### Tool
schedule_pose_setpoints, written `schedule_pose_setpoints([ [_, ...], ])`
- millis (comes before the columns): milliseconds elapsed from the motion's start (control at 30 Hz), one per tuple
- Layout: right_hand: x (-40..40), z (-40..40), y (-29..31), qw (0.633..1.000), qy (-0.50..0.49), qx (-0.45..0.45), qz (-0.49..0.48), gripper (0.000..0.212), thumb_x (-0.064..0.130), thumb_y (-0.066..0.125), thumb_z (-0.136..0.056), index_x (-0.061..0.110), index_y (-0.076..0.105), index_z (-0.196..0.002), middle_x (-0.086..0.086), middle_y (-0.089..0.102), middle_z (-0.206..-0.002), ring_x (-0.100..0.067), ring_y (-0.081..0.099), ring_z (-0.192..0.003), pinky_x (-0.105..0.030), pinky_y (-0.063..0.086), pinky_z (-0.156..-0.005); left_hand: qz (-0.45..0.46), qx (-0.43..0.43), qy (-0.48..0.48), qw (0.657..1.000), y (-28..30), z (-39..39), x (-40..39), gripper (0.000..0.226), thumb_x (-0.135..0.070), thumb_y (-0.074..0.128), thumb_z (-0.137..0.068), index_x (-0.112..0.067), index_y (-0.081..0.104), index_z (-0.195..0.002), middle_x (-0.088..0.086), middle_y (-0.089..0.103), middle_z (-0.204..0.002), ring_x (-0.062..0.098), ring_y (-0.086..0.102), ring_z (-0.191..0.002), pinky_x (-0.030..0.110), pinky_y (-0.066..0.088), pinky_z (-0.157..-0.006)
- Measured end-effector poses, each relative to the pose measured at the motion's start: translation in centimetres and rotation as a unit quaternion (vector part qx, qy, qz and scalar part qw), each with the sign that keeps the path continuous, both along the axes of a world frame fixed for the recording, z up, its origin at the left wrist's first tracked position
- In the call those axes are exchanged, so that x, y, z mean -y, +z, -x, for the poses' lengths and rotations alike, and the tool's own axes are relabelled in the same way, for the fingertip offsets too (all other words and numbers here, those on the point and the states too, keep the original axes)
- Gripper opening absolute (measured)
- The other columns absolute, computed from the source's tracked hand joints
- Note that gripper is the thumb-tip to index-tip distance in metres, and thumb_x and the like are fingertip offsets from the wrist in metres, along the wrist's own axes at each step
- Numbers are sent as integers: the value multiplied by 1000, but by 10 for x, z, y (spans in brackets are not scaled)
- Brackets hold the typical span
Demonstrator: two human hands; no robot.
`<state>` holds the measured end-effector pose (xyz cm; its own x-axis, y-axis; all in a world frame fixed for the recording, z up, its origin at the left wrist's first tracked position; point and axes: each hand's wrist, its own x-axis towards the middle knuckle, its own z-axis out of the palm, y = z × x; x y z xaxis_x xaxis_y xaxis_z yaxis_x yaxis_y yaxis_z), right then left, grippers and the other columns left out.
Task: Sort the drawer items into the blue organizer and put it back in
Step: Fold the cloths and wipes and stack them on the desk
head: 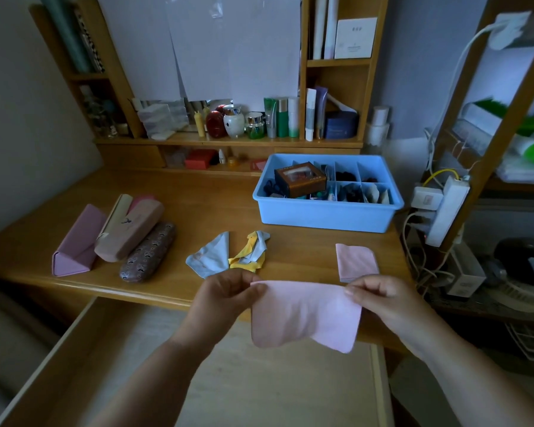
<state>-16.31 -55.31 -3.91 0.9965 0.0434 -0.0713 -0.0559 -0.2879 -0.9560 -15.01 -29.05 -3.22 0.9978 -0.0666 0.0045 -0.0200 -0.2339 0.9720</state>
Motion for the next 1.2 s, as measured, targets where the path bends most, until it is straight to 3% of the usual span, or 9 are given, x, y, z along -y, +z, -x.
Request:
schedule_pose_setpoints([
  [100,-12,-5,-2,999,-39,-35,7,15,15,69,-83,11,71,-69,-1,64,-61,-8,57,-58,-19,46,-56,-62,-23,73,995,-8,-4,6,13,-18,72,-81,-14,68,-70,3,68,-62,12,62,-57,21,51,-54],
  [233,-39,-5,-2,991,-83,63,82,21,15,71,-80,10,66,-60,-4,62,-53,-5,51,-47,-19,37,-49,-171,93,154,969,-13,3,32,26,-21,75,-75,-27,58,-56,-17,61,-54,1,52,-49,10,36,-47],
  [367,-60,3,0,991,-59,104,65,24,28,65,-85,18,70,-63,4,65,-54,-4,54,-48,-18,37,-46,-104,144,122,977,-14,18,65,22,-31,73,-81,-24,62,-63,-14,65,-58,4,59,-49,17,45,-48],
  [667,-64,7,0,994,-64,85,16,26,24,61,-89,19,71,-65,4,66,-56,-3,57,-51,-15,40,-50,-81,188,121,971,-17,33,81,12,-14,73,-78,-24,69,-74,-12,67,-65,4,63,-60,30,52,-54],
  [833,-60,7,4,996,-29,34,-81,6,20,72,-81,20,75,-76,0,73,-69,-12,69,-69,-16,50,-62,-70,206,23,976,-15,32,73,32,-9,60,-77,-38,70,-84,-14,66,-80,4,64,-73,18,51,-66],
  [933,-54,5,6,998,-11,31,-44,13,11,68,-84,21,75,-77,-4,74,-73,-11,65,-70,-20,47,-64,-19,107,-2,994,-11,23,61,56,8,55,-80,-45,72,-78,-14,72,-81,3,66,-76,22,52,-73],
  [1000,-52,5,10,999,23,42,12,13,15,65,-86,20,74,-78,-6,73,-77,-11,61,-70,-24,43,-63,-21,107,16,994,-6,16,52,50,8,58,-80,-40,70,-81,-13,70,-82,7,63,-66,25,52,-66],
  [1100,-48,5,18,992,75,51,83,14,18,62,-89,22,74,-82,6,71,-69,-5,59,-61,-16,39,-57,-103,138,-70,983,3,10,39,47,-3,67,-79,-41,60,-106,-23,61,-96,4,49,-49,12,39,-51],
  [1200,-39,3,25,986,81,51,135,15,22,61,-88,28,73,-82,15,66,-63,2,57,-60,-12,39,-54,-228,116,-127,958,9,4,30,25,-22,70,-82,-44,63,-91,-26,63,-78,2,44,-45,8,31,-47],
])
